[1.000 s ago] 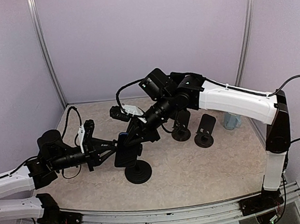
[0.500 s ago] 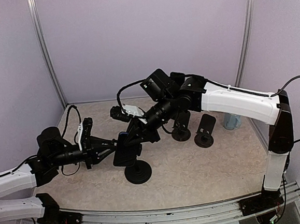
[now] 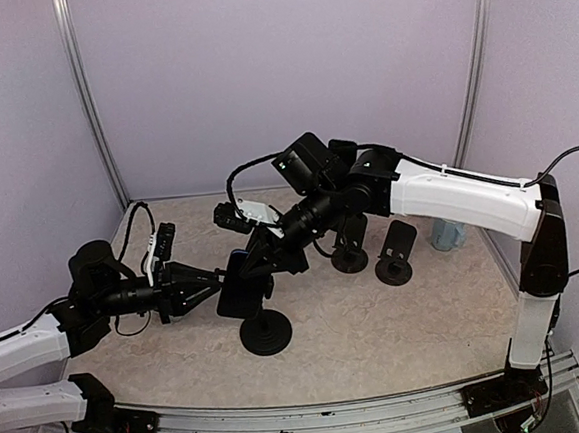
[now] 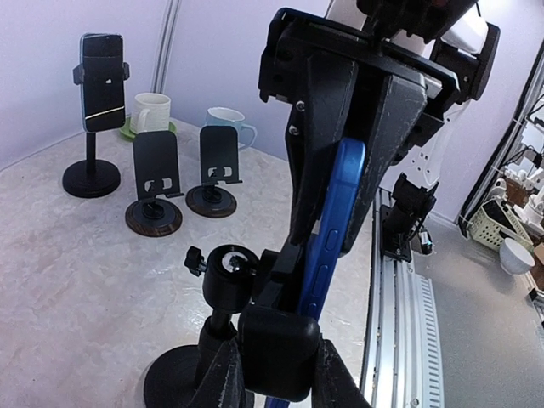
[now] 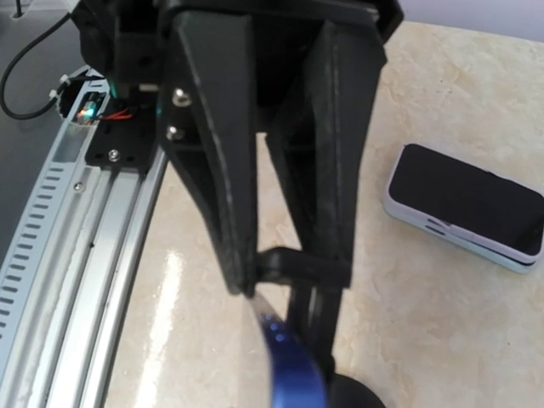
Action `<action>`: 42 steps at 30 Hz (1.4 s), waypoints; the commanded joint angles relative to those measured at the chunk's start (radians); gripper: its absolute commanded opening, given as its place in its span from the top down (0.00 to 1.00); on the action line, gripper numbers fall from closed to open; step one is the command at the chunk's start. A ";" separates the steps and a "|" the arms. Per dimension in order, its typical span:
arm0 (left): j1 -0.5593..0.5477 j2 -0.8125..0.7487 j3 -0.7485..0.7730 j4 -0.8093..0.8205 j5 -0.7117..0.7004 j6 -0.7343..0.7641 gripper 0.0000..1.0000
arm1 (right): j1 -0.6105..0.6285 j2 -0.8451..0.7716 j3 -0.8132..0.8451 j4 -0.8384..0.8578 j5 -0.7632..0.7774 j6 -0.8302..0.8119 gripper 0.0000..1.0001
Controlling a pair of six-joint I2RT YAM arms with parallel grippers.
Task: Place the phone on the phone stand
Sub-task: Install the phone on the phone stand.
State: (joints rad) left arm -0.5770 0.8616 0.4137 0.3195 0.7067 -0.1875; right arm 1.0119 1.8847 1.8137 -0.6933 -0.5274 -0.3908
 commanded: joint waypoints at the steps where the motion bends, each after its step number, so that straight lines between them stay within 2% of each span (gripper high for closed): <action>1: 0.026 -0.066 0.006 0.162 0.219 -0.143 0.96 | -0.123 0.027 -0.071 -0.358 0.418 -0.035 1.00; 4: 0.001 -0.080 0.013 0.119 0.184 -0.102 0.95 | -0.123 0.054 -0.043 -0.371 0.409 -0.030 1.00; 10: -0.097 -0.089 0.047 -0.027 0.011 0.016 0.94 | -0.101 0.085 0.016 -0.396 0.383 -0.029 1.00; 16: -0.137 -0.045 0.069 -0.061 -0.087 0.044 0.93 | -0.059 0.102 0.052 -0.411 0.330 -0.045 1.00; 35: -0.141 -0.032 0.015 0.000 -0.087 0.035 0.78 | -0.027 0.159 0.164 -0.441 0.297 -0.055 1.00; 39: -0.141 -0.027 0.003 0.023 -0.085 0.025 0.73 | -0.017 0.176 0.182 -0.447 0.293 -0.056 1.00; 42: -0.141 -0.017 0.001 0.032 -0.083 0.022 0.65 | -0.009 0.186 0.199 -0.452 0.295 -0.056 1.00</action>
State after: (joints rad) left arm -0.7086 0.8524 0.4248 0.2771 0.5514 -0.1417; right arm 1.0348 1.9873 2.0365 -0.9516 -0.4755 -0.4248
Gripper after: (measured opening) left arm 0.309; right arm 0.106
